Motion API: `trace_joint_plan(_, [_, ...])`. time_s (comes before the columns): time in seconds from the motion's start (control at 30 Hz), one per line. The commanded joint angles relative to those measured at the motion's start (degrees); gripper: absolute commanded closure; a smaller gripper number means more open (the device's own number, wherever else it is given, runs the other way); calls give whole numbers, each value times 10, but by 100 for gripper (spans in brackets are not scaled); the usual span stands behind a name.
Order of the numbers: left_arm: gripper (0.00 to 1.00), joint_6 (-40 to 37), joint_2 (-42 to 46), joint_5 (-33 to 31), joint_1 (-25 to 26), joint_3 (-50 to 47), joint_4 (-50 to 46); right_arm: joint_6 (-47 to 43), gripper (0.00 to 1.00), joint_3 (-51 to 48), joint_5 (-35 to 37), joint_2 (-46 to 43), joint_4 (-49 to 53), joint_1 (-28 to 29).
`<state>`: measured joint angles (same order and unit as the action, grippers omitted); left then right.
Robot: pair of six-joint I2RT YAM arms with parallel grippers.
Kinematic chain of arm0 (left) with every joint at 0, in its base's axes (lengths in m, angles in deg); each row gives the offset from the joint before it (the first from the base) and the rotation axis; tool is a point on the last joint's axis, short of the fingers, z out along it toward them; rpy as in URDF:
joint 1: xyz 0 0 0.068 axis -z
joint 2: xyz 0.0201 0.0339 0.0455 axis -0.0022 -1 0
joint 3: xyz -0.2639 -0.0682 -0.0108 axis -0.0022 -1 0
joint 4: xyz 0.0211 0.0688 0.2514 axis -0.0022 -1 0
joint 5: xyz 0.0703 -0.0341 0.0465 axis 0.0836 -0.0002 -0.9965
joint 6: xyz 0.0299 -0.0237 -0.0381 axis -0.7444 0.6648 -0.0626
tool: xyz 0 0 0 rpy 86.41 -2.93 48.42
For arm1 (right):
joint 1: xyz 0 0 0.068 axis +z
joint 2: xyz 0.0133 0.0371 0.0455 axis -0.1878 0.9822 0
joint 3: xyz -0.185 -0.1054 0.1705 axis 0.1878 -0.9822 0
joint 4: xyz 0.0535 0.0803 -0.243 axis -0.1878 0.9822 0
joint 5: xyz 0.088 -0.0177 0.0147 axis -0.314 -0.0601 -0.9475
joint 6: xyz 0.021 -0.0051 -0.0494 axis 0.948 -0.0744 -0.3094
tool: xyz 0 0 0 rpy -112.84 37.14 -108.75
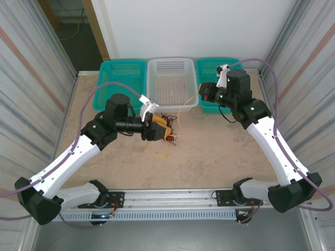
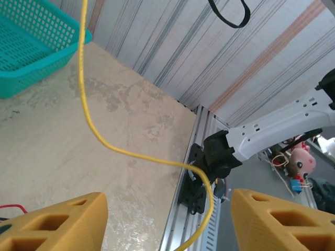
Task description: Untangle the cables
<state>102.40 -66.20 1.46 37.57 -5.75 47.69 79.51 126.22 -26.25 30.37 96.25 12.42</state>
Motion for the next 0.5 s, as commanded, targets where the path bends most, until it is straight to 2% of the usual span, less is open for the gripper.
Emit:
trace_joint_plan(0.0, [40,-62,2,5,2,22,-25,-19,100,23,5,4,1,7])
trace_joint_plan(0.2, [41,-88,-7,21,6,28,-30,-18,100,31,0,15,2,8])
trace_joint_plan(0.27, [41,-93,-16,-32,7,38,-34,-19,100,39,-4,22,3,11])
trace_joint_plan(0.37, [36,-76,-41,-153,7,59,-28,-24,100,46,-1,29,0,23])
trace_joint_plan(0.4, [36,-67,-52,-170,7,67,-20,-26,100,48,2,32,1,27])
trace_joint_plan(0.47, [37,-56,-72,-156,7,78,4,-27,100,52,5,37,0,32])
